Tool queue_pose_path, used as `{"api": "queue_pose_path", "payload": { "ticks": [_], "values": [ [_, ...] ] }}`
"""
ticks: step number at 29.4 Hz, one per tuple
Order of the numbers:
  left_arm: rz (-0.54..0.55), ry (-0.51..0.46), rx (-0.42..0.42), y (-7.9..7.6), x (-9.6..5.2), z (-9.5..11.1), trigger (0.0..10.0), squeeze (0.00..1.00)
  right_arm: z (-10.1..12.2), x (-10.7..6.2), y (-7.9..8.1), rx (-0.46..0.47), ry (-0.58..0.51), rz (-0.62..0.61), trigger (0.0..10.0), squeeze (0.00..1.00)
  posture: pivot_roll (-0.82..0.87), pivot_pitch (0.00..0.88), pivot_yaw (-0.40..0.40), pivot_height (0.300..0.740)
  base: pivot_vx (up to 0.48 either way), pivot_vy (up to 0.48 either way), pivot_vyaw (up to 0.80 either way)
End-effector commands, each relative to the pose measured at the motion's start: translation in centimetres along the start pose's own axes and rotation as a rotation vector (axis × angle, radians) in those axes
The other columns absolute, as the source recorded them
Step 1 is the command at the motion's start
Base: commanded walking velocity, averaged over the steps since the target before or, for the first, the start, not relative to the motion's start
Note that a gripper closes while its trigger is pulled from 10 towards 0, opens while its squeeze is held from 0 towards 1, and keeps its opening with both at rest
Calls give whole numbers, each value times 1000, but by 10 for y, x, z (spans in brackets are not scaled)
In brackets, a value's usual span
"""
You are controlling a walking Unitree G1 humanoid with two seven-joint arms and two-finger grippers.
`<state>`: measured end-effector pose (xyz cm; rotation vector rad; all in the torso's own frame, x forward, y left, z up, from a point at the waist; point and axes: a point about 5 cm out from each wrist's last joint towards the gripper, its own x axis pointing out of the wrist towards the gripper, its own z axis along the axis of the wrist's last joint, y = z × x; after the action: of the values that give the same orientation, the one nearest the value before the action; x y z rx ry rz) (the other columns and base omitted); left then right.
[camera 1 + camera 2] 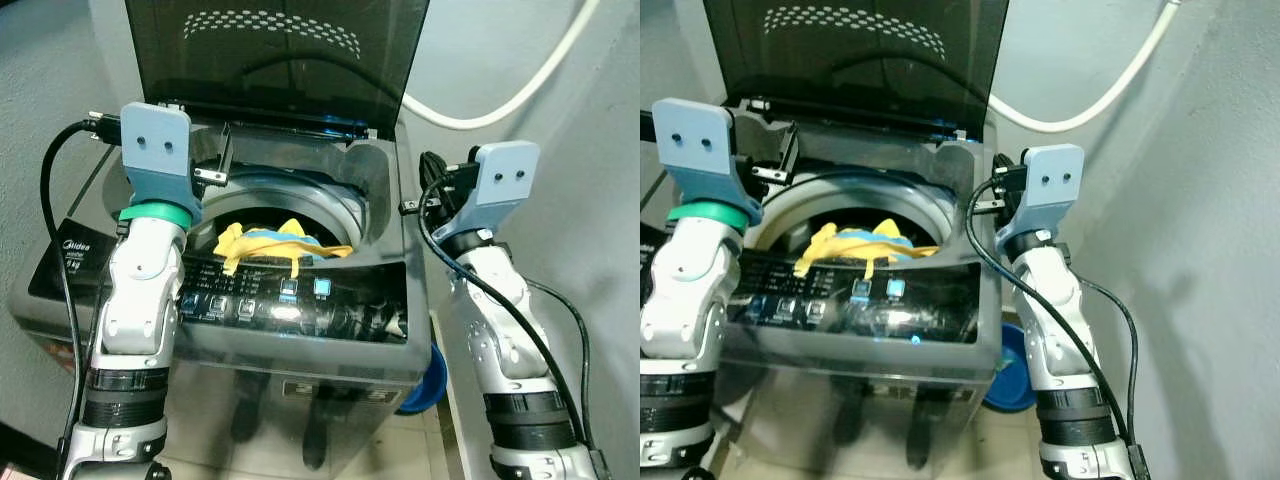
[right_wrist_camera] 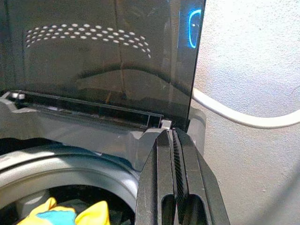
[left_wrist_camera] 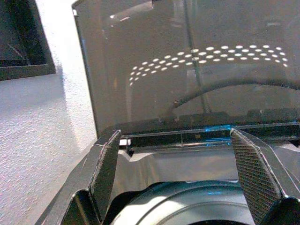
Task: Clothes washing
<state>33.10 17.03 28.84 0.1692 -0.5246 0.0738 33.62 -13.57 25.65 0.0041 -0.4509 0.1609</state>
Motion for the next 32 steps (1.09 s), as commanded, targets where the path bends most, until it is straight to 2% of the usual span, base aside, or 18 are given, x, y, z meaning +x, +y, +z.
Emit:
{"api": "queue_pose_path", "payload": {
  "ticks": [1,25,32],
  "values": [
    [-6,-4,-4,-3,1,0,10000,0,-2,-1,-2,-4,3,-10,10000,0,87,18,-30,740,-322,0,0],
    [-3,-3,-4,-4,2,-1,10000,0,-3,-1,-2,-42,8,1,10000,0,88,28,-26,740,-315,0,0],
    [-4,0,-6,-5,2,-2,10000,0,-6,-2,0,-62,14,26,10000,0,89,29,-25,740,0,0,665]
  ]
}}
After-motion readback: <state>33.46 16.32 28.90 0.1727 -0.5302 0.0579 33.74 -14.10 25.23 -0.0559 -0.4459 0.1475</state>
